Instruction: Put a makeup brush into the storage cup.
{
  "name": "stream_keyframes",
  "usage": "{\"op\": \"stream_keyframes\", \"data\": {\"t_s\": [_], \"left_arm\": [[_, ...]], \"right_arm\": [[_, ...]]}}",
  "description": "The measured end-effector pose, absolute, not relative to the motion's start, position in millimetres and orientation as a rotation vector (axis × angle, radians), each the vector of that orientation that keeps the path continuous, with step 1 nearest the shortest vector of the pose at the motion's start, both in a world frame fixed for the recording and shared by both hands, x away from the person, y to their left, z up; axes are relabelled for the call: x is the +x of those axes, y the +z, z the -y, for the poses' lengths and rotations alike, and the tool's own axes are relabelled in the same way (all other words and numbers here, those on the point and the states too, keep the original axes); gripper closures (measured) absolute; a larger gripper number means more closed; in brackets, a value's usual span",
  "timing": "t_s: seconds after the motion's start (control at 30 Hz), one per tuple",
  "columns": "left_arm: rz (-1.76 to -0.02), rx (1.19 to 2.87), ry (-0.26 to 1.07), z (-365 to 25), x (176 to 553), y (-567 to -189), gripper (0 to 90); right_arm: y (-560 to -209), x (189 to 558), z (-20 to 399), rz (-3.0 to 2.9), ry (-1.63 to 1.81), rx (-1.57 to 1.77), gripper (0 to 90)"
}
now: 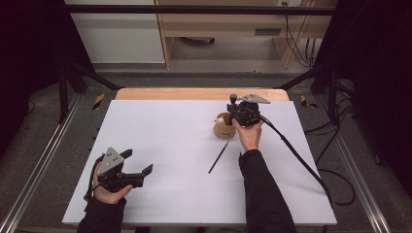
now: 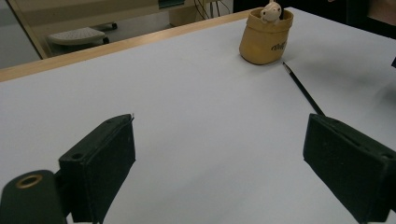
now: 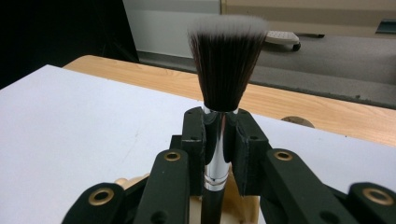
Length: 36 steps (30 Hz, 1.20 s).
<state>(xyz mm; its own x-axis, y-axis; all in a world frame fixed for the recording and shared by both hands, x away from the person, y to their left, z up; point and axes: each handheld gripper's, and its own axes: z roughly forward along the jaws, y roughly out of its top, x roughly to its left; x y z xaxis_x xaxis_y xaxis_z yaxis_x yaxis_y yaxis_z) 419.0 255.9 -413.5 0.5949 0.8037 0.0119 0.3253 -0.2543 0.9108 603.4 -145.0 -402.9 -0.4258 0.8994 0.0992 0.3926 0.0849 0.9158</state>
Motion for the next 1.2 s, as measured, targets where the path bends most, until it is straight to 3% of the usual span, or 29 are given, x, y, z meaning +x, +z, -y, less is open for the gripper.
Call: {"op": "stream_keyframes", "data": {"t_s": [0.67,1.2], "left_arm": [[-0.916,1.836,0.602,-255.5,419.0,-413.7,8.7],[-0.919,1.841,0.601,-254.8,419.2,-413.6,8.6]], "right_arm": [[-416.1,606.1,146.7,-1.917,1.25,1.32,76.2],[-401.2,582.6,161.9,-1.916,1.312,1.281,55.6]]}}
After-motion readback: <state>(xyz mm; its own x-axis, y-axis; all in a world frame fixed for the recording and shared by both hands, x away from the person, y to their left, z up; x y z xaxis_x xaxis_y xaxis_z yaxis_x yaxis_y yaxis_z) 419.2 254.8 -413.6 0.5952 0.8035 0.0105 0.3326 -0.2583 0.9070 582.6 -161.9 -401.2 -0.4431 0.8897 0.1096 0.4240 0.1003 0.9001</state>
